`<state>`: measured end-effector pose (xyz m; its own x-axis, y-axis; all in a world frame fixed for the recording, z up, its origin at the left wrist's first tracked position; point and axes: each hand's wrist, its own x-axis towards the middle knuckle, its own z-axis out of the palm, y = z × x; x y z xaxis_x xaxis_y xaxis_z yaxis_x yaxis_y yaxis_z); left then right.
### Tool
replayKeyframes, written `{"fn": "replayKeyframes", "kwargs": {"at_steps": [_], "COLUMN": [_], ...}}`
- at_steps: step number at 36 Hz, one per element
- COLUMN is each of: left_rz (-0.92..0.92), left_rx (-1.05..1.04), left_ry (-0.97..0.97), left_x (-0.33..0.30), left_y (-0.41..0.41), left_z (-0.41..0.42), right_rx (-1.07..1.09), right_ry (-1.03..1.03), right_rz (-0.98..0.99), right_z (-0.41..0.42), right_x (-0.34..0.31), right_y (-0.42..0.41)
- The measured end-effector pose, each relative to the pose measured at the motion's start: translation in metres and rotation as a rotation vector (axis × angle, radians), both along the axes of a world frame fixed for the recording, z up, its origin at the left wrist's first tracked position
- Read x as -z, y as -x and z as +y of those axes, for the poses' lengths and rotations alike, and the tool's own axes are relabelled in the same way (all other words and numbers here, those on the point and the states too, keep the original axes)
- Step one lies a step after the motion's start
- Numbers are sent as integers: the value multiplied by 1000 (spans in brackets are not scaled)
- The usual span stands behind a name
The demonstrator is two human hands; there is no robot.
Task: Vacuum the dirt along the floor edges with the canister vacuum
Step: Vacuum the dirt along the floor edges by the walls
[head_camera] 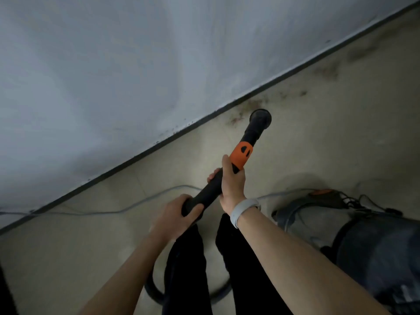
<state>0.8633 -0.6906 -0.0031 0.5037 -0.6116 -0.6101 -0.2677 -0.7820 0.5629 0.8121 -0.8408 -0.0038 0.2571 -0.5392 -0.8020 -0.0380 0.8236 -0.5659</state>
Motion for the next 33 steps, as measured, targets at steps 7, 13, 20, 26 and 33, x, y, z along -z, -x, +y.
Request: {"fn": "replayKeyframes", "kwargs": {"at_steps": [7,13,20,26,33], "left_rz": [-77,-20,18,62,112], "left_rx": [-62,-79,-68,-49,-40], "left_ry": [86,95,110,154,180], "left_x": [-84,-113,-118,-112,-121], "left_y": [32,29,8,-15,-42], "left_z": [-59,-110,-181,-257,-332], "right_rx": [-122,-78,-31,-29,-49], "right_ry": [71,87,80,138,121], "right_rz": [-91,-64,21,112,178], "right_z": [-43,-87,-154,-230,-303], "right_x": [-92,-128,-133,-134,-141], "right_y": [15,19,7,-15,-42]}}
